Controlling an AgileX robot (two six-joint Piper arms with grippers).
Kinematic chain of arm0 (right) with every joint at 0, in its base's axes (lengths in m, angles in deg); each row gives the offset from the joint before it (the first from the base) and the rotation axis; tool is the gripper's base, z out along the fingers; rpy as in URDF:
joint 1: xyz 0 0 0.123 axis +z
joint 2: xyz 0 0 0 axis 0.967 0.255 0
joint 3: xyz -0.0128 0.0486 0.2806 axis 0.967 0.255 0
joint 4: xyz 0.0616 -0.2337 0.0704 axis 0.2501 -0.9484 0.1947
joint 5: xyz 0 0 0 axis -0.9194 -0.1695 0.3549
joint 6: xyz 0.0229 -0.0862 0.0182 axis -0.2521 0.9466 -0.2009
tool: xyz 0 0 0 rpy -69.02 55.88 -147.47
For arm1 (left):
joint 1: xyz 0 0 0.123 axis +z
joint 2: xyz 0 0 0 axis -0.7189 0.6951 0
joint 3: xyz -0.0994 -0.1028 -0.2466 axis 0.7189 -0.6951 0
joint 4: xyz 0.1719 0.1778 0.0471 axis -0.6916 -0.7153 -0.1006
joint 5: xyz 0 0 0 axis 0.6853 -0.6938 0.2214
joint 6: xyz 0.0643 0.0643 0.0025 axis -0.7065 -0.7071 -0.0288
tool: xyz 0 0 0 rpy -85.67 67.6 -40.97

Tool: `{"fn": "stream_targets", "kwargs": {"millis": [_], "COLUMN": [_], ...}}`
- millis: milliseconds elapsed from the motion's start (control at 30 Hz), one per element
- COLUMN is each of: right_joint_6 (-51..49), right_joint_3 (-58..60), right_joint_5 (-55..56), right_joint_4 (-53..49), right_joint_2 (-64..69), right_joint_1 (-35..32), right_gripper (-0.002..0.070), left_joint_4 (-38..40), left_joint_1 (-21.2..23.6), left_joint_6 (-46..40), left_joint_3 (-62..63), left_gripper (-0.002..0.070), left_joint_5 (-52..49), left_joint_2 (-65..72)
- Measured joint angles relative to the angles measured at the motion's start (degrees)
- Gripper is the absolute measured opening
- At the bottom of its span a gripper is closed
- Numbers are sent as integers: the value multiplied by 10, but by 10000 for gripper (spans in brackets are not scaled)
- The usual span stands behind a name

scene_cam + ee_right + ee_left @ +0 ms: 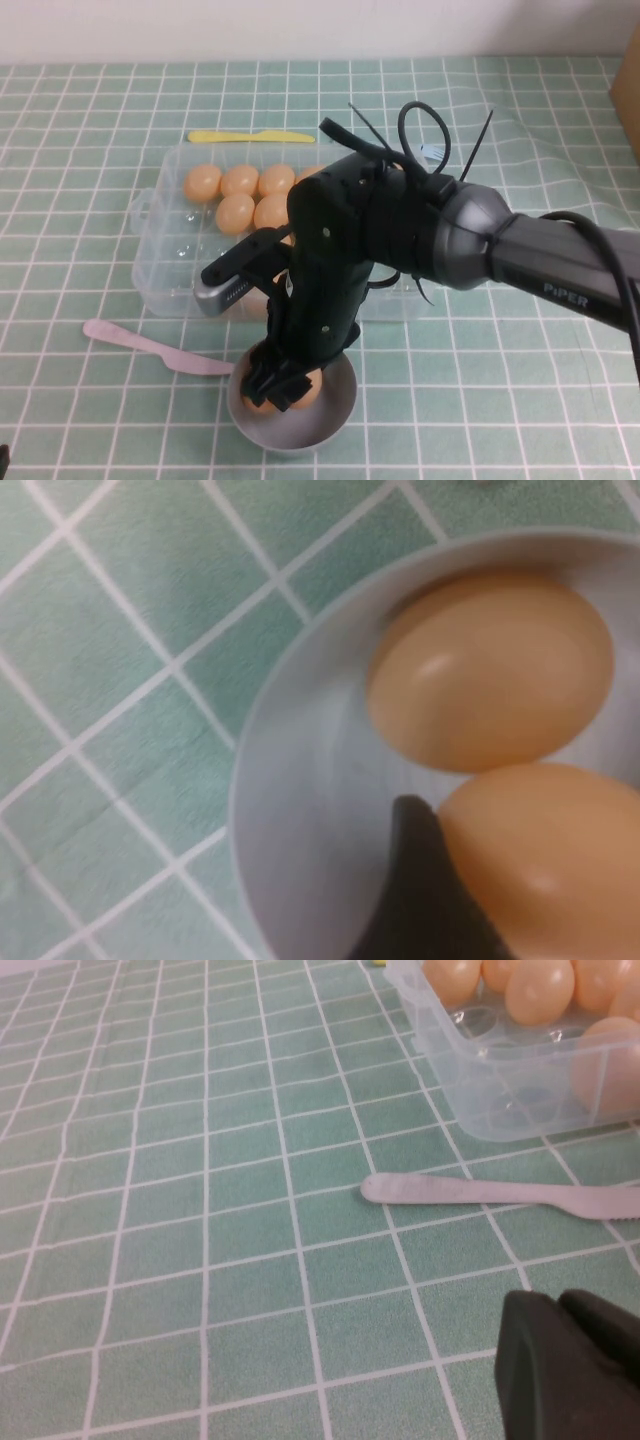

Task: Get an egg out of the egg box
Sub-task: Place the egg in the bowl

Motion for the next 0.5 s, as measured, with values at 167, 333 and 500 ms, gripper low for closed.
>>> {"fn": "stream_targets", "kwargs": {"millis": [167, 333, 500], "right_joint_6": [0, 0, -1], "right_joint_3": [1, 1, 1], "right_joint_5": [14, 15, 16], "right_joint_4": [-12, -29, -30], "right_joint_2": [3, 3, 3], "right_joint_1": [0, 0, 0], "right_gripper": [386, 386, 410], "left_joint_4": [0, 0, 0], "left_joint_1": [0, 0, 0], "left_joint_6": [0, 0, 0], "left_joint_3": [0, 0, 0], "left_gripper": [-5, -5, -5], "left_joint_5": [0, 0, 0], "left_joint_2": [0, 0, 0]}}
